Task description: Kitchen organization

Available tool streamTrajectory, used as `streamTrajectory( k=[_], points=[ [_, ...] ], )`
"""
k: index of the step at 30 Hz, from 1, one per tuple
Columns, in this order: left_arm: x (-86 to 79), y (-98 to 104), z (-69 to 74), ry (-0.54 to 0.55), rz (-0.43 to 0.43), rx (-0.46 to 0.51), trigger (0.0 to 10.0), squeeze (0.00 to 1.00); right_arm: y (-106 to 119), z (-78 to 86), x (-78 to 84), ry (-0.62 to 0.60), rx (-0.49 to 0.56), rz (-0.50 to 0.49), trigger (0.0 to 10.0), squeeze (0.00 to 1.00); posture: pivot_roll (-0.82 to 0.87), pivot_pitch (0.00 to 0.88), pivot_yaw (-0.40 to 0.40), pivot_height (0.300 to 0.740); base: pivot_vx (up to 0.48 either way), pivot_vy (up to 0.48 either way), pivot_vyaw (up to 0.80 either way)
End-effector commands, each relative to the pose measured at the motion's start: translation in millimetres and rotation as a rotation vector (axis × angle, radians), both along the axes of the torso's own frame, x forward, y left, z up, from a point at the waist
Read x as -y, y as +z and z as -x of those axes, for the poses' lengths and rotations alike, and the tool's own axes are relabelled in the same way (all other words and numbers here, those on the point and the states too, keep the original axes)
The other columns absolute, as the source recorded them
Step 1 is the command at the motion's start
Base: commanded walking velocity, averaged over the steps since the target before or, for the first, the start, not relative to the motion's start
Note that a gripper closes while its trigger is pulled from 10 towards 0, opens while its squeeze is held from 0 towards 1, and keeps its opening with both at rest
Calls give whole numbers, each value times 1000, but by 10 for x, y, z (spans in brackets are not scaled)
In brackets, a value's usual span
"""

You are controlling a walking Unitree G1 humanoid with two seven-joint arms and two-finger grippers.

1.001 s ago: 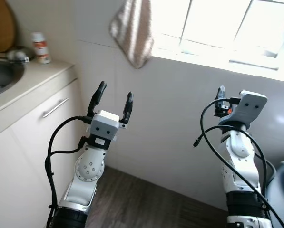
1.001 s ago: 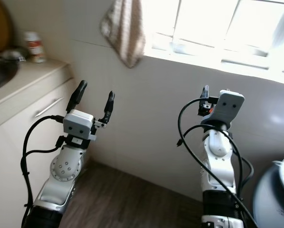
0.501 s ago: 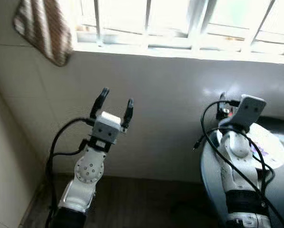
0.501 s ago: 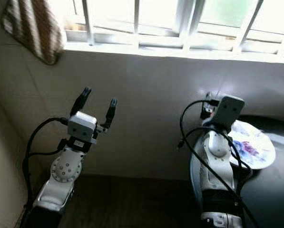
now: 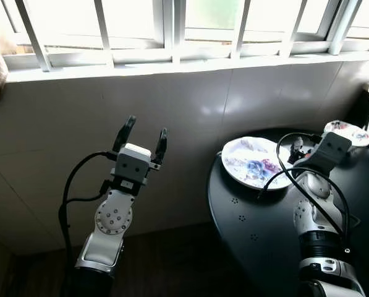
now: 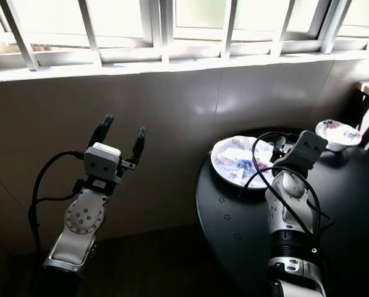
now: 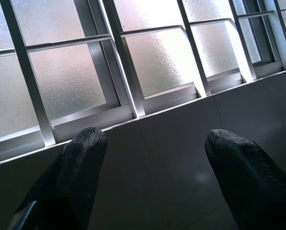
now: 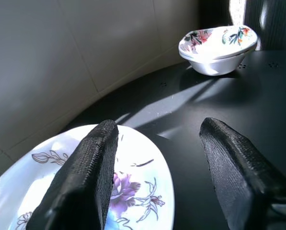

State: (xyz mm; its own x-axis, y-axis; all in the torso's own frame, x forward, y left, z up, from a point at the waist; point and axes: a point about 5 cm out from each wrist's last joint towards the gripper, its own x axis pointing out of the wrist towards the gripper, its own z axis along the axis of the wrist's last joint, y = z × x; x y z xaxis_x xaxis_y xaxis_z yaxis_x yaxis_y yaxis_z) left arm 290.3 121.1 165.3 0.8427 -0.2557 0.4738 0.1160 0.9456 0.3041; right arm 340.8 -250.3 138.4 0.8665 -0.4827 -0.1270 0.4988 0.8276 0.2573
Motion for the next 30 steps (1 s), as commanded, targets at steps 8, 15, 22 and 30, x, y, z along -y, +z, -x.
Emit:
streamTrajectory(
  k=[8, 15, 22, 30],
  points=[
    [-33, -37, -8, 6, -11, -25, 10000, 0, -177, -79, -10, 57, -106, -161, 10000, 0, -17, 0, -27, 740, 0, 0, 0],
    [-33, -60, -12, 6, -15, -36, 10000, 0, -288, -83, 0, 41, -187, -161, 10000, 0, -13, 0, -28, 740, 0, 0, 0],
    [-50, -62, -13, 12, -17, -38, 10000, 0, -409, -56, -42, 36, -253, -188, 10000, 0, -13, 0, -29, 740, 0, 0, 0],
    [-43, -72, -14, 9, -19, -43, 10000, 0, -494, -61, -69, 41, -295, -274, 10000, 0, -14, 0, -29, 740, 0, 0, 0]
  ],
)
